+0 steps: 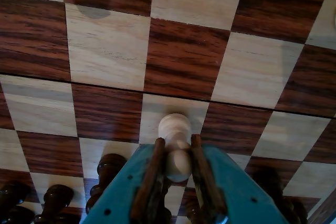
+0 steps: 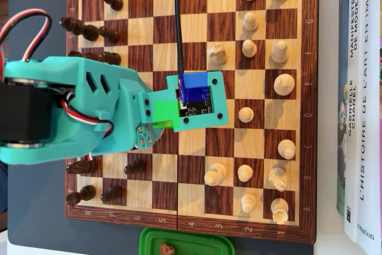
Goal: Play chess
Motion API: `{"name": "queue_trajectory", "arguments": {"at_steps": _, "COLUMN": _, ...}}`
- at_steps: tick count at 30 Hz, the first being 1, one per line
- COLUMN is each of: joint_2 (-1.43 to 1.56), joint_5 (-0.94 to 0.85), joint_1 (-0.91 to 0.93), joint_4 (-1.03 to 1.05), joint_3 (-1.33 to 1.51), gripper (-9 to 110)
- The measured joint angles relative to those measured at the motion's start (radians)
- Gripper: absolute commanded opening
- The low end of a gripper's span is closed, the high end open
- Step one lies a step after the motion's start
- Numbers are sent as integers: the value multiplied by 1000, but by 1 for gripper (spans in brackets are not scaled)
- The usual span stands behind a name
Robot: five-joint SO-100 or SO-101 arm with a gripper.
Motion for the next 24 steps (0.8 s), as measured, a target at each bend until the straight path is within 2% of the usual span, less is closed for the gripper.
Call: {"name": "queue_trajectory", "arguments": {"at_steps": 24, "joint_2": -12, "joint_5": 0, "joint_1": 0, "joint_4": -14, "joint_3": 14, "gripper": 1}}
